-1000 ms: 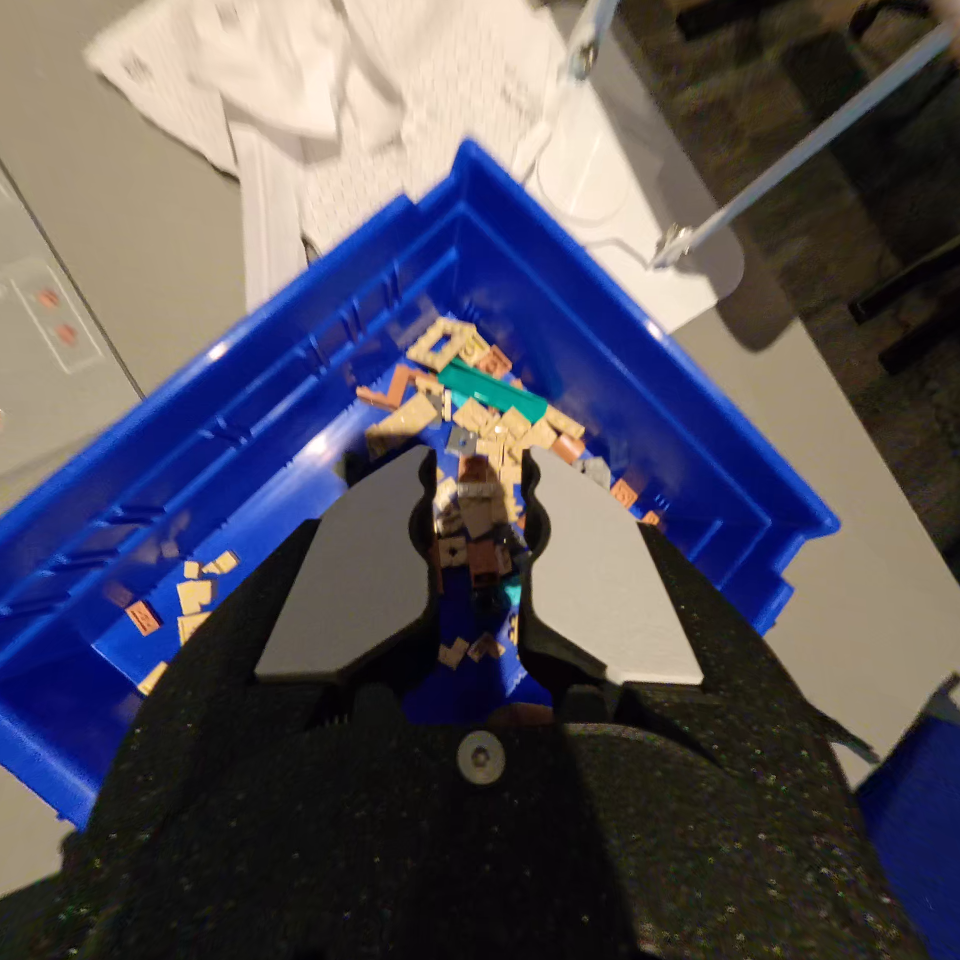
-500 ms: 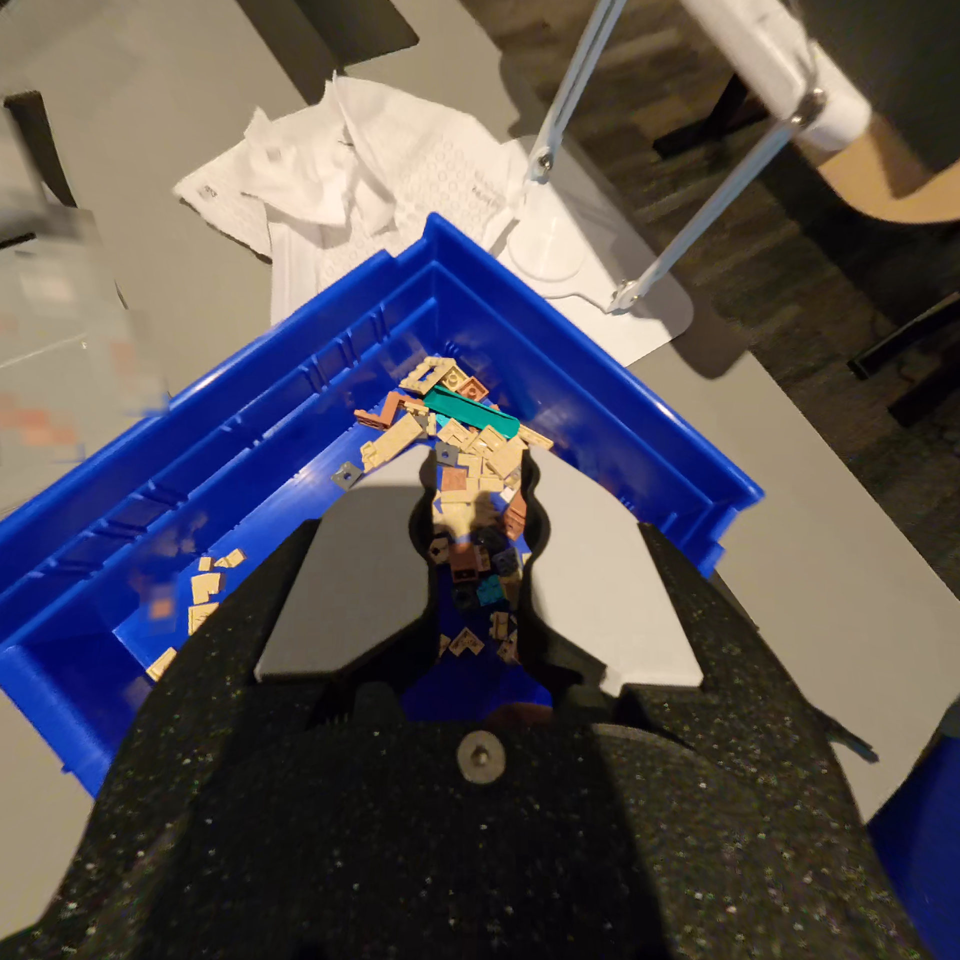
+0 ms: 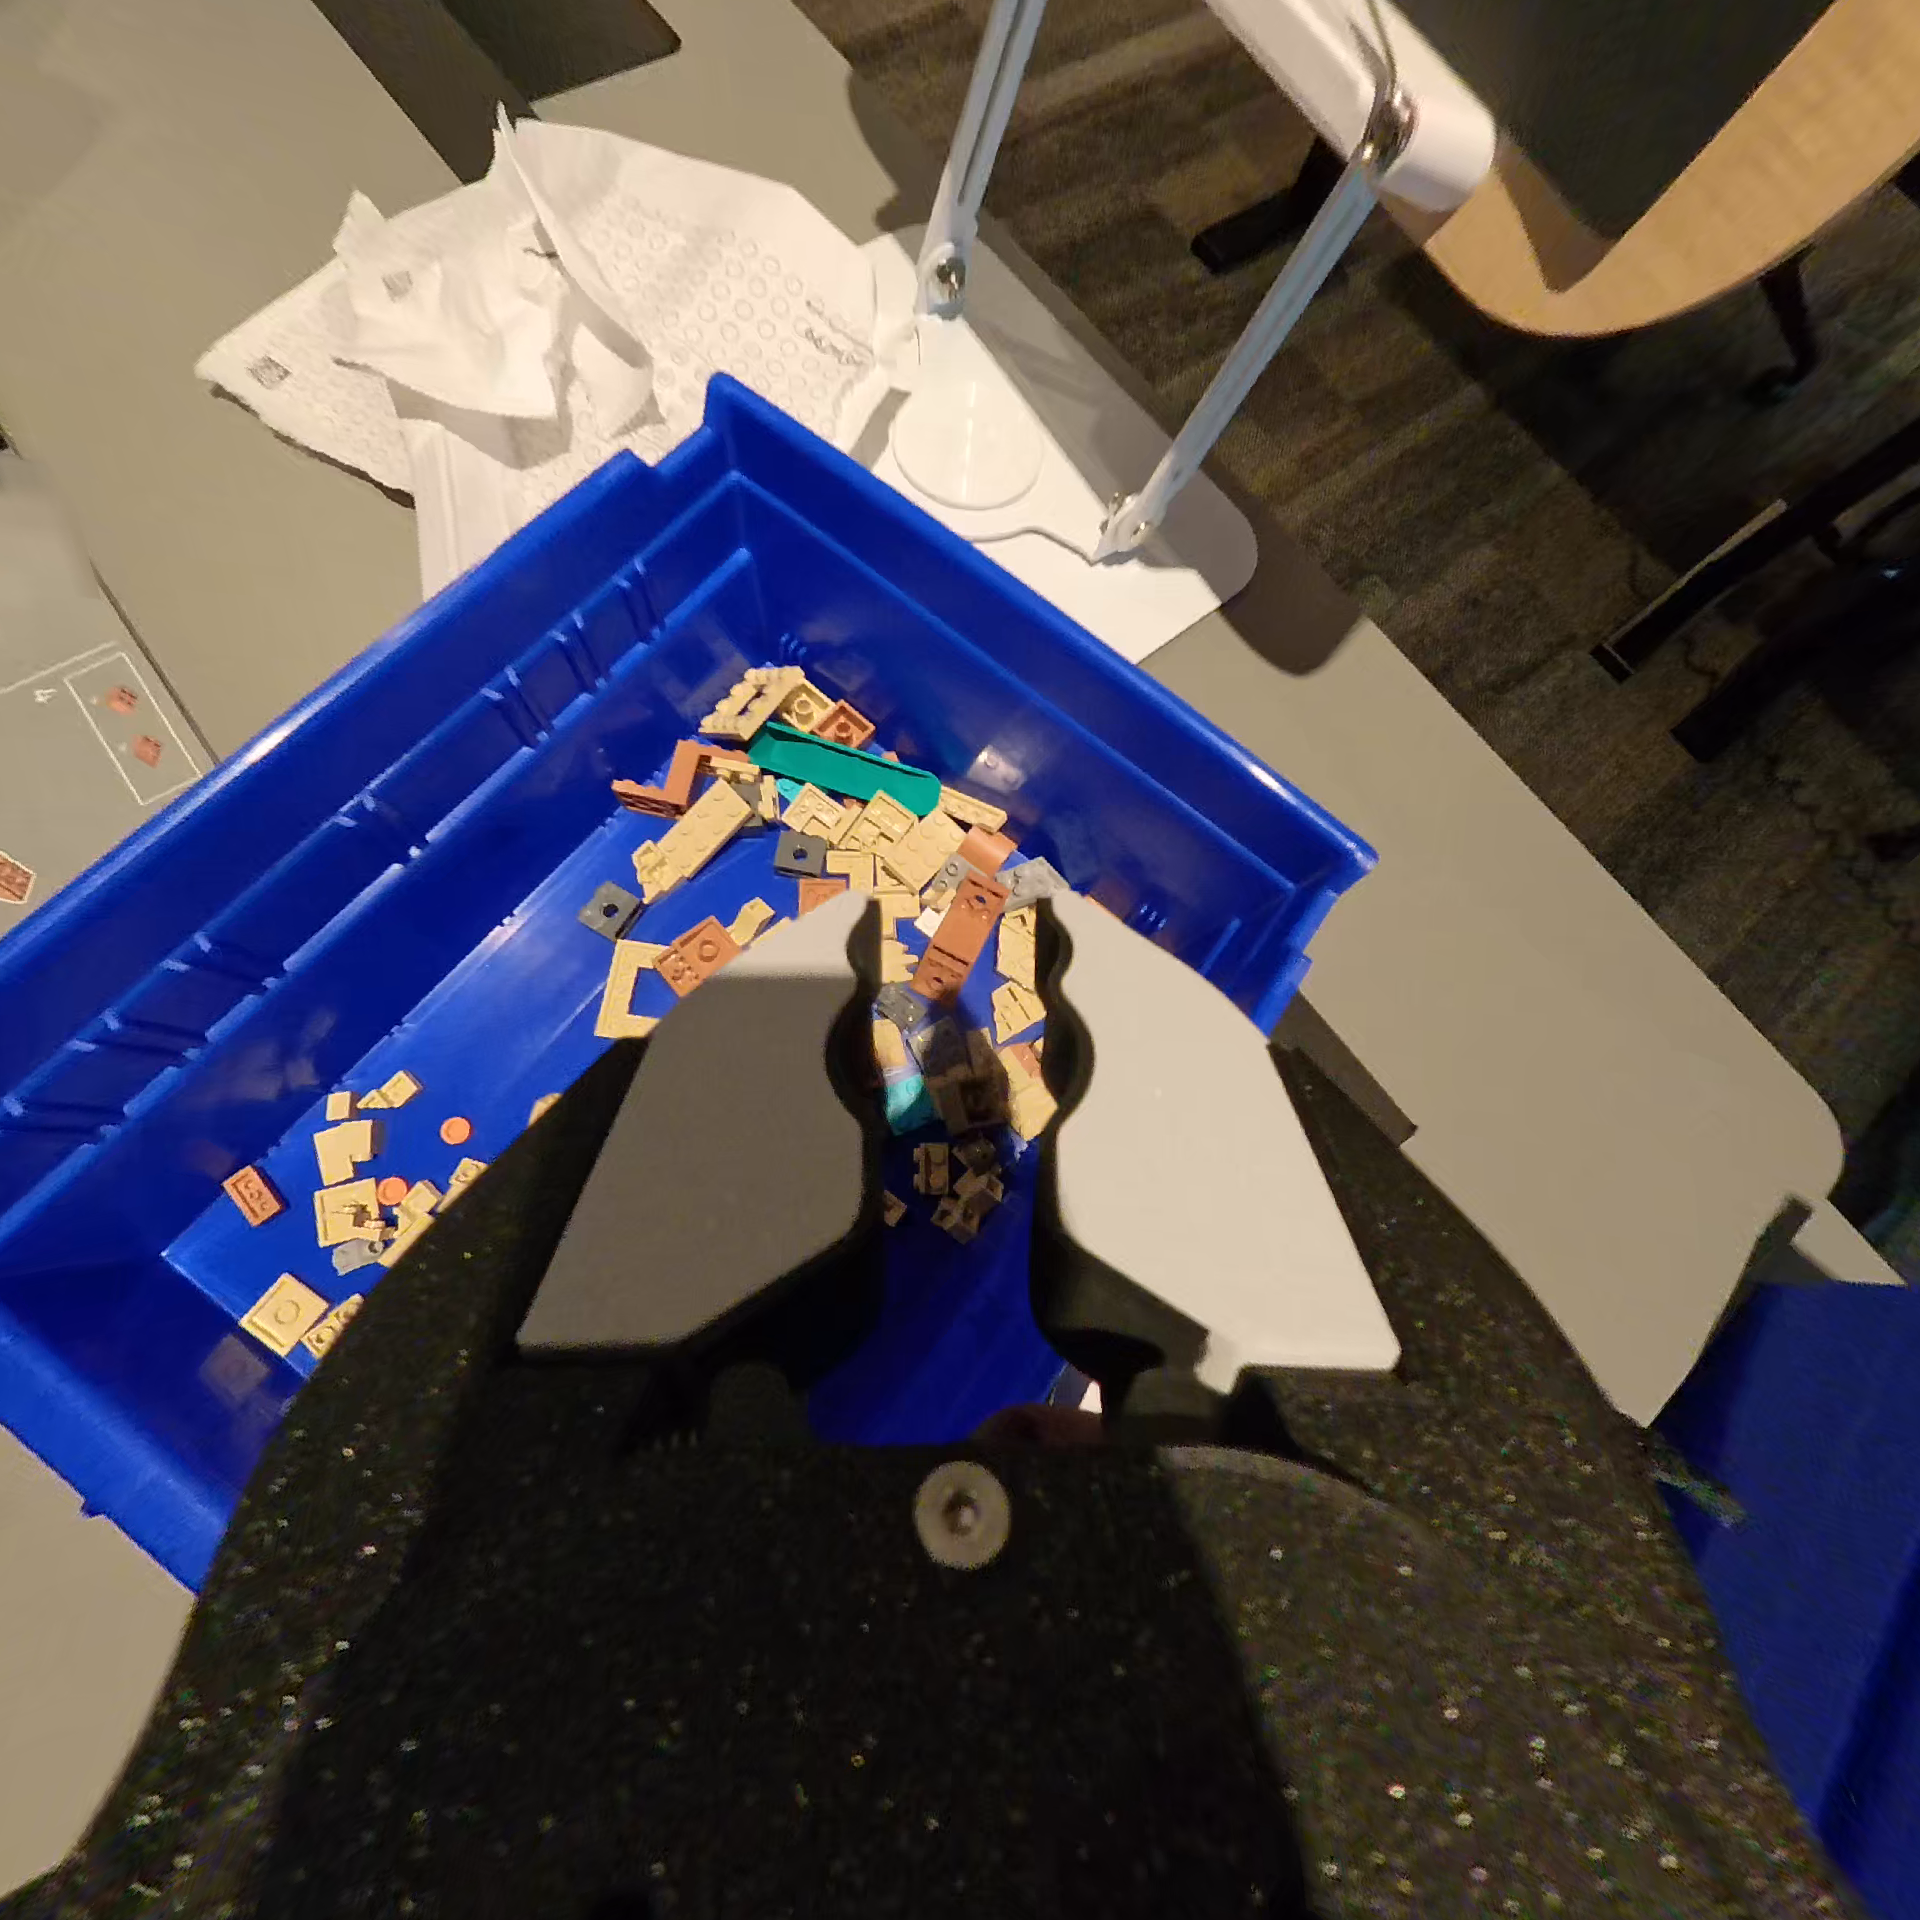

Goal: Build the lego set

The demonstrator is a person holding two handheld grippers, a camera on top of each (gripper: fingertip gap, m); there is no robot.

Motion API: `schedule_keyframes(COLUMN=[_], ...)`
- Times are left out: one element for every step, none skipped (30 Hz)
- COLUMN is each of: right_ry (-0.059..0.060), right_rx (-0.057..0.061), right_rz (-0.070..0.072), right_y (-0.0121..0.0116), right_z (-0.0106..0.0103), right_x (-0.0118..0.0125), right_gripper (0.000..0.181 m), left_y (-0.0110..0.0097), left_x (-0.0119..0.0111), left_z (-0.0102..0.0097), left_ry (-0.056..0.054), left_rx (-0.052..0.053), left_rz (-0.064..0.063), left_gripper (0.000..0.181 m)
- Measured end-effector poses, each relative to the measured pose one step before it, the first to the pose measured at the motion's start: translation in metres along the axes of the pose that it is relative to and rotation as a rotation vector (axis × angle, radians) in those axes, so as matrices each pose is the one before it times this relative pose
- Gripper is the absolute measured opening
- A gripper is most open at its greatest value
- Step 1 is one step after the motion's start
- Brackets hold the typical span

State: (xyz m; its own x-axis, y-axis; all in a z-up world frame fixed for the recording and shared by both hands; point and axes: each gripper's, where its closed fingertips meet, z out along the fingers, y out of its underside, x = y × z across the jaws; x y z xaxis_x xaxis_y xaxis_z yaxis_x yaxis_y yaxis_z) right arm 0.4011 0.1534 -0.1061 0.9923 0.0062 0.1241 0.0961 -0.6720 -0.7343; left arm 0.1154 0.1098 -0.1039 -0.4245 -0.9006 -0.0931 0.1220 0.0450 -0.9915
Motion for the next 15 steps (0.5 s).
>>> schedule_keyframes(right_ry=[0.0020, 0.0026, 0.0029, 0.0015, 0.0012, 0.0010, -0.0001, -0.0004, 0.0007, -0.0003, -0.0013, -0.0018, -0.0023, -0.0010, 0.0012], right_rx=[-0.0092, -0.0102, -0.0100, -0.0094, -0.0062, -0.0030, -0.0010, 0.0004, 0.0009, 0.0008, 0.0011, 0.0016, 0.0003, -0.0018, -0.0029], right_rz=[-0.0016, -0.0035, -0.0037, -0.0035, -0.0036, -0.0019, -0.0002, 0.0006, 0.0010, 0.0012, 0.0003, -0.0008, -0.0008, -0.0008, -0.0008], right_y=[0.00132, 0.00149, 0.00151, 0.00134, 0.00090, 0.00051, 0.00020, 0.00011, -0.00002, 0.00006, -0.00006, -0.00015, 0.00004, 0.00025, 0.00055], right_z=[0.00095, 0.00092, 0.00071, 0.00056, 0.00007, -0.00024, -0.00056, -0.00080, -0.00083, -0.00091, -0.00083, -0.00067, -0.00033, 0.00002, 0.00024], right_x=[0.00014, 0.00014, 0.00010, 0.00002, -0.00015, 0.00006, 0.00003, 0.00017, 0.00030, 0.00015, -0.00001, -0.00021, -0.00022, 0.00002, 0.00046], right_gripper=[0.027, 0.027, 0.026, 0.026, 0.026, 0.026, 0.026, 0.026, 0.026, 0.026, 0.026, 0.026, 0.026, 0.026, 0.026], left_y=[-0.00069, 0.00004, 0.00087, 0.00150, 0.00159, 0.00122, 0.00085, 0.00051, -0.00001, -0.00029, -0.00009, 0.00013, 0.00009, 0.00019, 0.00005], left_x=[0.00281, 0.00267, 0.00206, 0.00135, 0.00070, 0.00019, -0.00020, -0.00041, -0.00060, -0.00061, -0.00033, -0.00025, 0.00000, -0.00010, 0.00000], left_z=[-0.00074, -0.00072, -0.00073, -0.00069, -0.00053, -0.00062, -0.00046, -0.00028, -0.00016, -0.00015, -0.00019, 0.00000, 0.00004, -0.00006, 0.00001], left_ry=[0.0058, 0.0058, 0.0032, 0.0009, -0.0008, -0.0016, -0.0015, -0.0006, -0.0011, -0.0013, -0.0007, -0.0004, 0.0003, -0.0009, -0.0009], left_rx=[0.0009, -0.0008, -0.0016, -0.0045, -0.0049, -0.0025, -0.0021, -0.0004, 0.0016, 0.0036, 0.0025, 0.0001, -0.0006, 0.0000, 0.0002], left_rz=[0.0010, 0.0026, 0.0037, 0.0047, 0.0065, 0.0047, -0.0002, -0.0040, -0.0073, -0.0081, -0.0064, -0.0034, 0.0000, 0.0018, 0.0017], left_gripper=[0.023, 0.023, 0.023, 0.022, 0.022, 0.022, 0.022, 0.022, 0.022, 0.022, 0.022, 0.022, 0.022, 0.022, 0.022])
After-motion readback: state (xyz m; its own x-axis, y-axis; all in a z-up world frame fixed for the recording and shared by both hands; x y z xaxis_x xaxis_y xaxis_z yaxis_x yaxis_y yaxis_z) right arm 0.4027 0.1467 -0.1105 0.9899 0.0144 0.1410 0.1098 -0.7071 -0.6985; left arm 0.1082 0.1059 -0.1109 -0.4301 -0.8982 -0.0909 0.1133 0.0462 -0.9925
